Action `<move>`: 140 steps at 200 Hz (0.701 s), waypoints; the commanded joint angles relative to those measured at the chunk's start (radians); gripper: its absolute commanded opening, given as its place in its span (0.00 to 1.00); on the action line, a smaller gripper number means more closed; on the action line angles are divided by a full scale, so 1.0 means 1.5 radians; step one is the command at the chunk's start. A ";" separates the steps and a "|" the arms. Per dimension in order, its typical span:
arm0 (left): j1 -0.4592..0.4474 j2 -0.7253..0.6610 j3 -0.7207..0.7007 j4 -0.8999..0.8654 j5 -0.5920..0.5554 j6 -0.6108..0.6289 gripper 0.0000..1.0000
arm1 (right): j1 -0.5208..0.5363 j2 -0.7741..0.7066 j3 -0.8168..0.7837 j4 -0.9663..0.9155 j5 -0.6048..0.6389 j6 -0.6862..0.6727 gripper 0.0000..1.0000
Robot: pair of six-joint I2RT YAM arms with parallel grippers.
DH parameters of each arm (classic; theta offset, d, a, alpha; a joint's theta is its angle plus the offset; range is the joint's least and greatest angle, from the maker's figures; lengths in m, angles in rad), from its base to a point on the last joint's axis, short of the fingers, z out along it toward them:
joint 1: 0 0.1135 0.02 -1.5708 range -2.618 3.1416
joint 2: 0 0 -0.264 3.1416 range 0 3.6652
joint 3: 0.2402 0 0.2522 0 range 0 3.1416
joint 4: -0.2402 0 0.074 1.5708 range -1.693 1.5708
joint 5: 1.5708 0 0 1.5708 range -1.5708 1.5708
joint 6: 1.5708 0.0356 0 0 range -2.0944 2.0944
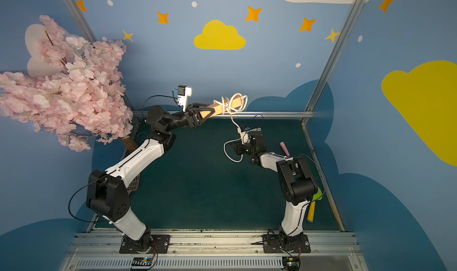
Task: Wrap the cord around the power strip
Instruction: Wrap the power cord around the power strip.
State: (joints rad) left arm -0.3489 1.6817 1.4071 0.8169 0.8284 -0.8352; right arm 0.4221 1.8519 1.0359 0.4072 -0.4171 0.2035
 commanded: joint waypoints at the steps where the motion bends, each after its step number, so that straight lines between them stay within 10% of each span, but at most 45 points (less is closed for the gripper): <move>1: 0.005 -0.021 -0.007 -0.036 -0.126 0.069 0.03 | 0.055 -0.089 -0.020 -0.046 0.051 -0.041 0.11; 60: -0.015 -0.007 0.108 -0.603 -0.357 0.675 0.03 | 0.240 -0.314 0.045 -0.472 0.257 -0.302 0.00; 90: -0.012 -0.003 0.103 -0.790 -0.392 0.843 0.03 | 0.245 -0.392 0.148 -0.567 0.344 -0.410 0.00; 140: -0.022 -0.060 0.092 -1.038 -0.036 0.964 0.03 | 0.127 -0.291 0.435 -0.626 0.269 -0.497 0.00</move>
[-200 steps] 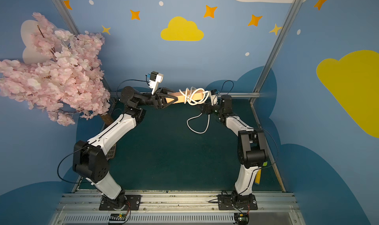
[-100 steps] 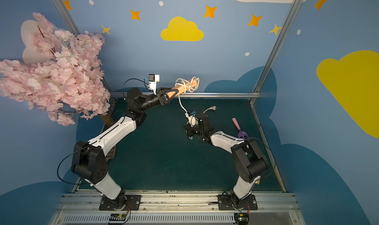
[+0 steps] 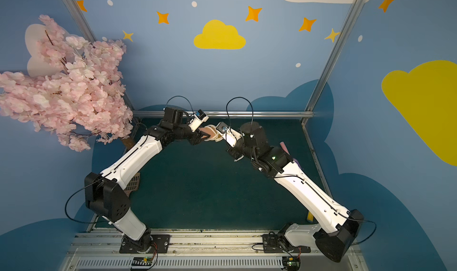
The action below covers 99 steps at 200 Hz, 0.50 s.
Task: Wrap the cord around the power strip
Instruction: Wrap the power cord around the power strip.
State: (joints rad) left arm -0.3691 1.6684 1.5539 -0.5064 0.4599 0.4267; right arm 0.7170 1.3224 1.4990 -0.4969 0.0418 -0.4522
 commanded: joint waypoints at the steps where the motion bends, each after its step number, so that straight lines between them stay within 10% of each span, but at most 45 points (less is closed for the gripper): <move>1: -0.010 -0.053 -0.006 -0.159 0.217 0.124 0.03 | -0.074 0.067 0.133 -0.023 -0.042 -0.060 0.00; 52: -0.046 -0.111 0.010 -0.102 0.481 0.050 0.02 | -0.243 0.415 0.532 -0.114 -0.301 -0.003 0.00; 99: -0.019 -0.190 -0.086 0.339 0.485 -0.289 0.03 | -0.309 0.487 0.461 0.045 -0.510 0.190 0.53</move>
State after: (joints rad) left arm -0.4061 1.4414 1.4624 -0.3508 1.0668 0.2722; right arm 0.3042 2.0930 2.3165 -0.6296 -0.5343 -0.3573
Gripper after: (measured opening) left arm 0.506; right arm 0.480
